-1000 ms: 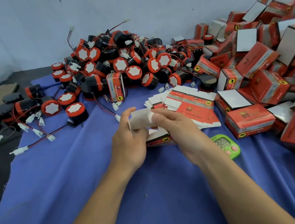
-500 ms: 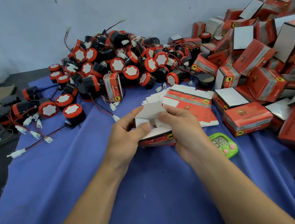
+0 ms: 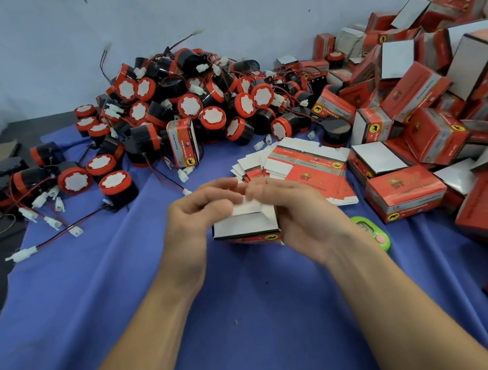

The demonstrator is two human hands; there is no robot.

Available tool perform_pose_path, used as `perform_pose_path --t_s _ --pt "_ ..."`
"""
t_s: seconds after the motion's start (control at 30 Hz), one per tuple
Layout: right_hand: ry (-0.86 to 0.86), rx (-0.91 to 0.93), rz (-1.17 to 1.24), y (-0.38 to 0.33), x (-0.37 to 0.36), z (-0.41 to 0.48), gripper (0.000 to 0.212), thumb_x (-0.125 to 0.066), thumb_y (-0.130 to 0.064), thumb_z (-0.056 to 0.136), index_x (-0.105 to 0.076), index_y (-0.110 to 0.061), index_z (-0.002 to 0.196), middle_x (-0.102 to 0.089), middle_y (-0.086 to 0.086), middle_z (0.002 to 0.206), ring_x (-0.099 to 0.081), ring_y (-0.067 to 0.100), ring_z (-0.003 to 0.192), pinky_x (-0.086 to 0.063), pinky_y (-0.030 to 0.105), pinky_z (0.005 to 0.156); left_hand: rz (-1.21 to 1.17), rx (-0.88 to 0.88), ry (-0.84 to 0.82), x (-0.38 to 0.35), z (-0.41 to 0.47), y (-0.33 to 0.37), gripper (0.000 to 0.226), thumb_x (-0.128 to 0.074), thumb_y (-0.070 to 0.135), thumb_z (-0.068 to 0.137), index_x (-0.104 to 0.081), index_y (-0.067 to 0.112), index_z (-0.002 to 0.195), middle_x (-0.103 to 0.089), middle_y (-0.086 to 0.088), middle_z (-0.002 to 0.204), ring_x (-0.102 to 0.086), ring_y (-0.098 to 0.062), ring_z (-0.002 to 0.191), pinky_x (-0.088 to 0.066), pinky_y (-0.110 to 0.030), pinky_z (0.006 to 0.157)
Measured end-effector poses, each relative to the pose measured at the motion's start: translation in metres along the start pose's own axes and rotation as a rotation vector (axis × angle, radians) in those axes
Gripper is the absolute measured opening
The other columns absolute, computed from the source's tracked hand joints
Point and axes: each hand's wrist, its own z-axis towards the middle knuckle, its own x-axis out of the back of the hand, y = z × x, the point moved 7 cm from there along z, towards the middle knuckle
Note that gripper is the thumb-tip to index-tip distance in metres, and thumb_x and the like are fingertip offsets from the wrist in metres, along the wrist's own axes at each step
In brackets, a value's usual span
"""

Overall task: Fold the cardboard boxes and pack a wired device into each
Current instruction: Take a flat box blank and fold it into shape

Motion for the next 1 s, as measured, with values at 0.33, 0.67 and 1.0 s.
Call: perform_pose_path --t_s 0.33,0.67,1.0 --pt "0.173 0.170 -0.263 -0.001 0.006 0.004 0.052 -0.065 0.016 0.078 -0.070 -0.017 0.119 -0.074 0.015 0.113 -0.071 0.041 0.102 -0.060 0.057 0.087 0.148 -0.043 0.077 -0.002 -0.003 0.003 0.048 -0.073 0.006 0.071 -0.082 0.044 0.100 -0.080 0.007 0.107 -0.075 -0.012 0.098 -0.057 -0.020 0.076" --pt "0.219 0.128 -0.172 -0.005 0.010 0.003 0.052 -0.060 0.011 0.074 -0.078 -0.018 0.113 -0.076 0.010 0.115 -0.069 0.041 0.111 -0.058 0.059 0.092 0.101 0.018 0.096 -0.002 -0.002 -0.002 0.047 -0.074 -0.008 0.086 -0.084 0.036 0.098 -0.081 0.002 0.102 -0.075 -0.011 0.094 -0.059 -0.021 0.074" --pt "0.218 0.148 -0.252 -0.007 0.007 0.000 0.051 -0.059 0.003 0.065 -0.079 -0.020 0.106 -0.076 0.011 0.112 -0.067 0.041 0.113 -0.055 0.060 0.097 0.191 -0.059 0.108 -0.002 -0.003 0.004 0.049 -0.076 -0.006 0.078 -0.083 0.040 0.095 -0.081 0.007 0.101 -0.075 -0.010 0.090 -0.058 -0.022 0.073"
